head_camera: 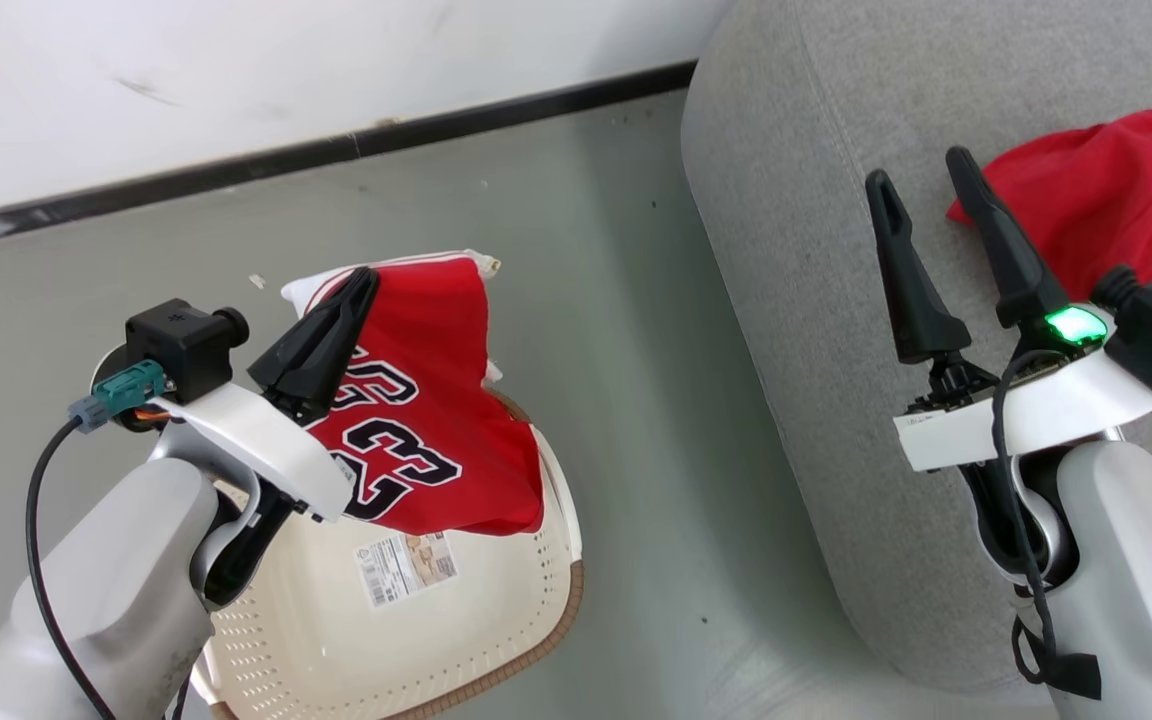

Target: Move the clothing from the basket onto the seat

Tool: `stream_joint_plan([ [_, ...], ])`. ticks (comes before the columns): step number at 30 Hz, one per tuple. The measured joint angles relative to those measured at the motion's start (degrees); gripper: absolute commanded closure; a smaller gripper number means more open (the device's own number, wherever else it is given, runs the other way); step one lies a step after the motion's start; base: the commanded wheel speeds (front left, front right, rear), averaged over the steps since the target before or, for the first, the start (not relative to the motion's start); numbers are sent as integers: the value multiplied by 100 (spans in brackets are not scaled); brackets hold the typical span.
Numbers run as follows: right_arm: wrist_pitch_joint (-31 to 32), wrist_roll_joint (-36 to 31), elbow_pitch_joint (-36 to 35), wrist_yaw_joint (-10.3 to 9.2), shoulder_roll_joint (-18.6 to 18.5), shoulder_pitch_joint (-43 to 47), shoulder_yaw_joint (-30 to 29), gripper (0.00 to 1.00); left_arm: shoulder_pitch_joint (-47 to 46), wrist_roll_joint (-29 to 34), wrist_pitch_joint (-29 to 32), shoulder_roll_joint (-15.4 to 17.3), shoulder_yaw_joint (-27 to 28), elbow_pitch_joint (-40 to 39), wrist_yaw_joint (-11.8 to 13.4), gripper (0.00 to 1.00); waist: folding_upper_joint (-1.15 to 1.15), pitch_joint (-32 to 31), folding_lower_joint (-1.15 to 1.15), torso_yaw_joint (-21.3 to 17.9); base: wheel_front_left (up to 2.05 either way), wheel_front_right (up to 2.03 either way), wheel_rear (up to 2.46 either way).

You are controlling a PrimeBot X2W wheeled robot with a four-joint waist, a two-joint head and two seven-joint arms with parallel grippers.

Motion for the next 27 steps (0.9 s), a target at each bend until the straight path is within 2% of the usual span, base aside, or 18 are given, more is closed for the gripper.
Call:
stream_joint_plan([
  [11,0,154,200,0,-169,310,269,0,152,-8,0,-80,74,-554,0,100,0,-626,0,197,0,0,0],
  [27,1,387,408,-1,-424,875,385,0,196,-105,1,-209,43,-668,0,100,0,-1414,0,409,0,0,0],
])
